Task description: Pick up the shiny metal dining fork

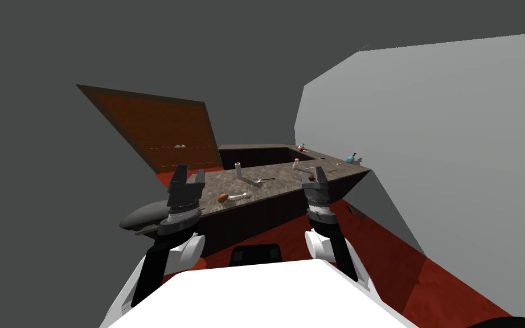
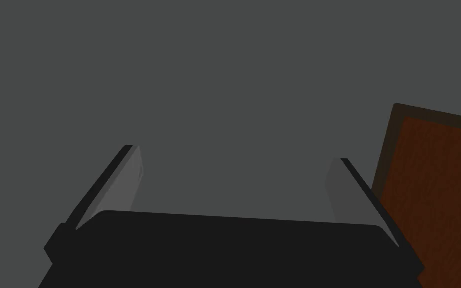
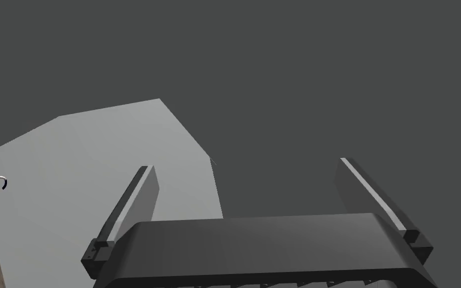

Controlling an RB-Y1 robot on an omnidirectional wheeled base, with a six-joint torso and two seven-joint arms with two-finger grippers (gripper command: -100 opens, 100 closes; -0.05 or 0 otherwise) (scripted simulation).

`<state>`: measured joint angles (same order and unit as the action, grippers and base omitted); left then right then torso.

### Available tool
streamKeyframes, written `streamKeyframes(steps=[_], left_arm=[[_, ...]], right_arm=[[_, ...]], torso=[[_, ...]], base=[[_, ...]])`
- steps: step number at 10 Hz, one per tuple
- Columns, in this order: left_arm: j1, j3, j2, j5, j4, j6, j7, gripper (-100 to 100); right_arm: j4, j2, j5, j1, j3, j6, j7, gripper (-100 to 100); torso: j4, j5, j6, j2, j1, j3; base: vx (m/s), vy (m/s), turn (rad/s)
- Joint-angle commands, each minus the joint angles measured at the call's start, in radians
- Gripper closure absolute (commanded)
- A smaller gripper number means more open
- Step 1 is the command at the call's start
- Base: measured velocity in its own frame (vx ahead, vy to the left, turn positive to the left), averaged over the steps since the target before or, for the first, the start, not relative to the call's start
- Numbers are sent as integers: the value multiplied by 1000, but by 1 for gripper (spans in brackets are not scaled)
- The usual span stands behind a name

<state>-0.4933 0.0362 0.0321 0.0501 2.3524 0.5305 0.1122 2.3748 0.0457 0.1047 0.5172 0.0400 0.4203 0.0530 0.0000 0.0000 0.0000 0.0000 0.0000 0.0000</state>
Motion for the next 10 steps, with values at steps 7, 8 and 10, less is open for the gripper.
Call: streamKeyframes(steps=[7,8,10], left_arm=[[21,-36,117,-18,-30,-169,-33,-100],[27,-45,136,-22,-37,-203,-42,-100],[32,-55,155,-26,-45,-251,-51,-100]], right_arm=[[0,0,0,0,0,0,0,0],[0,0,0,0,0,0,0,0],[0,0,0,0,0,0,0,0]], torso=[[0,-1,0,0,-5,0],[0,-1,0,0,-5,0],[0,-1,0,0,-5,0]], base=[[-1,-71,-26],[-7,-88,-34],[-1,-83,-22]])
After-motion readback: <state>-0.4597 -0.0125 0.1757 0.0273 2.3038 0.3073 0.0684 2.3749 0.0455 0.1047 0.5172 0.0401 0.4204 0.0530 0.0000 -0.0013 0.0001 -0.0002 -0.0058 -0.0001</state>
